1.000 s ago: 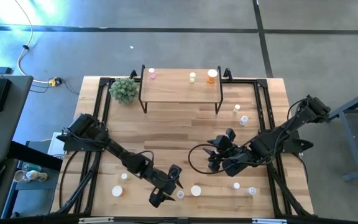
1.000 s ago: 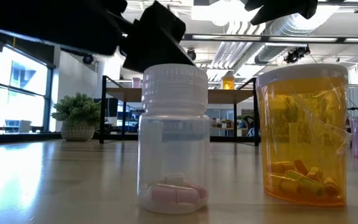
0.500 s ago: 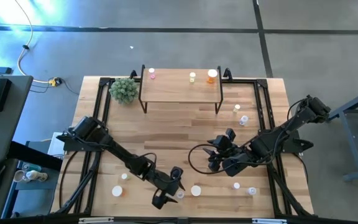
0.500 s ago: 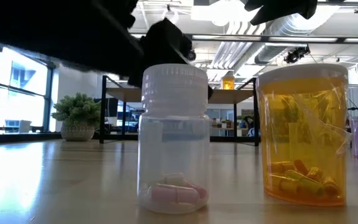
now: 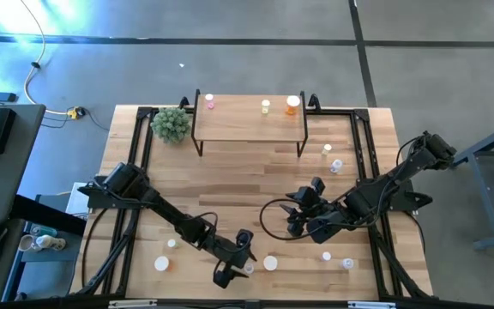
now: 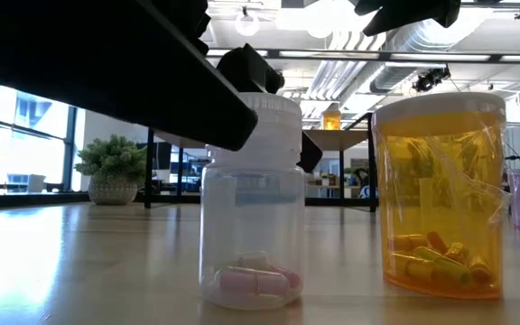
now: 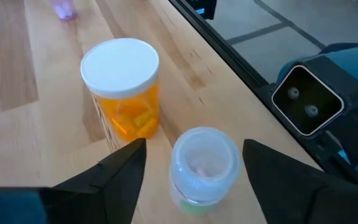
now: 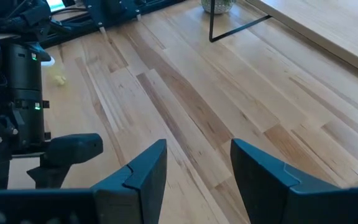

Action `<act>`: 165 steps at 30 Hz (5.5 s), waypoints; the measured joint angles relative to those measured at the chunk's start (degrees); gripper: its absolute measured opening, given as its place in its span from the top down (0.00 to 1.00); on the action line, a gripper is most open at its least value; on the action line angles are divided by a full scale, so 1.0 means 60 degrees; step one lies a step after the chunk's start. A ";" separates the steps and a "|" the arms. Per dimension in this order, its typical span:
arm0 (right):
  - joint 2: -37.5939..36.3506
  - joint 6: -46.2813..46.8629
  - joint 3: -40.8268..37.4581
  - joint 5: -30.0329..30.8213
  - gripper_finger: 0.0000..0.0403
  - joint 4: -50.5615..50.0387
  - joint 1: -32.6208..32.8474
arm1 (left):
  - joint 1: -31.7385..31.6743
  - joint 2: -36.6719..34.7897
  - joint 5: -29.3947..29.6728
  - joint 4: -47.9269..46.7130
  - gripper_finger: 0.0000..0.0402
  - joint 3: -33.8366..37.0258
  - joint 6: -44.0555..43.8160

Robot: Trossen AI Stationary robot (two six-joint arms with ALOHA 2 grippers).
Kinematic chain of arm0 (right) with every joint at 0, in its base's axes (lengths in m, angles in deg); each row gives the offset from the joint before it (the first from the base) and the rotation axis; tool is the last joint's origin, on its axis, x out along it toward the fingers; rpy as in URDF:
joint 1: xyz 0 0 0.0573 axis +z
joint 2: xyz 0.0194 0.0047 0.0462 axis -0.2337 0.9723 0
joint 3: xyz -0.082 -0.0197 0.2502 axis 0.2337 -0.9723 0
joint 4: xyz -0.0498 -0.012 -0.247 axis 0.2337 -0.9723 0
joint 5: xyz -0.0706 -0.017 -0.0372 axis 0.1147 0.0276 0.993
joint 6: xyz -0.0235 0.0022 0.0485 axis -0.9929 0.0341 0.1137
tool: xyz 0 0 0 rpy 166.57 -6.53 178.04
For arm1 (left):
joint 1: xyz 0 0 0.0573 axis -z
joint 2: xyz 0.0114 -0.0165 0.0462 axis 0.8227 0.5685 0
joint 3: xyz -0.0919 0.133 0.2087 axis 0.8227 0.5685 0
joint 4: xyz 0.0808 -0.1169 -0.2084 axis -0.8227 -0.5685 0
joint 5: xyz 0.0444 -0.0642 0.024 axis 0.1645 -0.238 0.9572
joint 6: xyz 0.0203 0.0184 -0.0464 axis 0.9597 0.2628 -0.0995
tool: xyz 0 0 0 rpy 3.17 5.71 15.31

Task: Pick and place medicine bottles onto shelf by color
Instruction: Put the bottom left transparent pill bottle on the shelf

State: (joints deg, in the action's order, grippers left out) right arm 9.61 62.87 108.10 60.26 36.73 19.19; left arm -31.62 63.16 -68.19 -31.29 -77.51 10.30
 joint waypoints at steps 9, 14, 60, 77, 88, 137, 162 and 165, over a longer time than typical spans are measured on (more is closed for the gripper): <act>0.0000 -0.0014 0.0000 -0.0011 0.58 -0.0004 0.0004 | -0.0006 -0.0003 -0.0219 -0.0006 0.59 0.0000 0.0000; 0.0000 -0.0018 0.0000 -0.0015 0.58 -0.0004 0.0003 | -0.0006 -0.0040 -0.0243 -0.0021 0.67 0.0000 -0.0004; -0.0441 -0.1738 0.0349 0.1497 0.58 0.1173 -0.0840 | -0.6337 -0.7061 0.3199 -0.4045 0.64 0.0011 0.1301; -0.0441 -0.4595 0.1531 0.1603 0.58 0.1021 -0.2894 | -0.9611 -0.4999 0.1747 -0.3297 0.64 0.0011 0.0243; -0.0441 -0.5028 0.1532 0.1030 0.58 0.0869 -0.3805 | -1.0132 -0.4506 0.1791 -0.3318 0.64 0.0015 -0.0034; -0.0441 -0.5347 0.1530 0.0066 0.58 0.0809 -0.4452 | -1.0198 -0.4317 0.1856 -0.3493 0.64 0.0000 -0.0831; -0.0521 -0.5449 0.1519 0.0055 0.58 0.0811 -0.4452 | -1.0206 -0.4309 0.1893 -0.3442 0.64 0.0007 -0.0648; -0.0714 -0.5449 0.1519 0.0073 0.58 0.0853 -0.4452 | -1.0206 -0.4309 0.1840 -0.3427 0.62 0.0011 -0.0526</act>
State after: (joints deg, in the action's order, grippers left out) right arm 5.32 30.17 117.21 60.70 41.85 -7.52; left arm -92.85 37.31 -57.16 -51.85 -77.44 7.15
